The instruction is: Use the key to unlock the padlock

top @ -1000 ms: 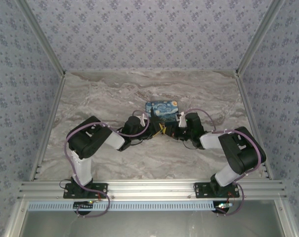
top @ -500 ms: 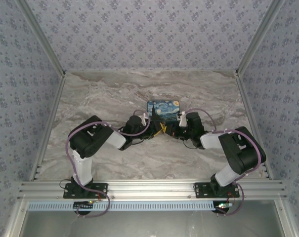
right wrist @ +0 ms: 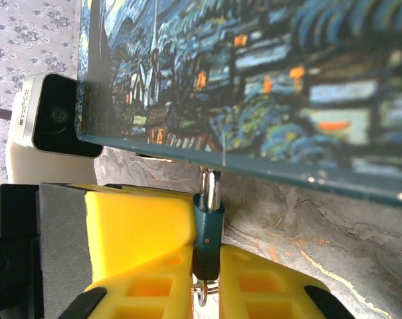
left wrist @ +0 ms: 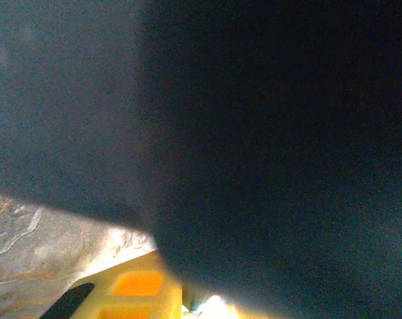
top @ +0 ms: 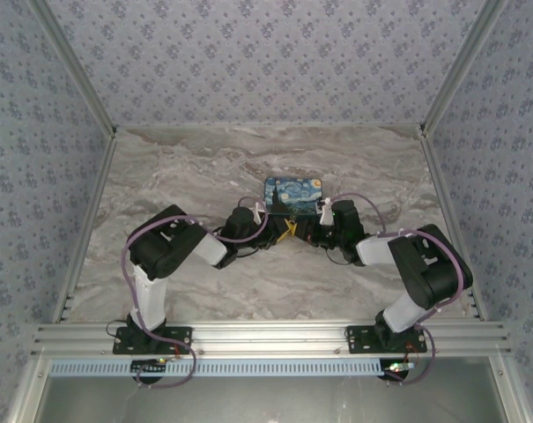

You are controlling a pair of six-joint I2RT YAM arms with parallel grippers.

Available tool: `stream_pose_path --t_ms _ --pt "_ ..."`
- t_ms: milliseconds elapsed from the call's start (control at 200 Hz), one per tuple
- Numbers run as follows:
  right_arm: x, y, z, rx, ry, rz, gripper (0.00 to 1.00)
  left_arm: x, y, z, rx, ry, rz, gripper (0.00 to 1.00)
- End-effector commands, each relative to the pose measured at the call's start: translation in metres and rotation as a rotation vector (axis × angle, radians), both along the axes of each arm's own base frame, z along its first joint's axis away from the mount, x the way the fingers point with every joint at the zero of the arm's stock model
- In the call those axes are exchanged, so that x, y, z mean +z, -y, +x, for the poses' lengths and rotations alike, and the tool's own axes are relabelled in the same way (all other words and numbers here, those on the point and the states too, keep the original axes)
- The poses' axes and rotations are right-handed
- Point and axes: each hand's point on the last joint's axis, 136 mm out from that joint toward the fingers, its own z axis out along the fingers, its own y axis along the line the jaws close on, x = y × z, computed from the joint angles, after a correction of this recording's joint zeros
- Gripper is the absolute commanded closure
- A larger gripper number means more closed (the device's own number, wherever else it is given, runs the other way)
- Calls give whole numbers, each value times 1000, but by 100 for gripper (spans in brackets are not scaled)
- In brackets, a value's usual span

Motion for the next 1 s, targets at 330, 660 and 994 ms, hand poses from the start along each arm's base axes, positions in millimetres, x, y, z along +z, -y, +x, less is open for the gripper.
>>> stream_pose_path --t_ms 330,660,994 --pt "7 -1 -8 36 7 -2 70 4 19 -22 -81 7 -18 88" --pt "7 13 -11 16 26 -73 55 2 18 -21 -75 7 -6 90" --pt "20 35 -29 66 342 -535 45 7 17 -19 -68 5 13 88"
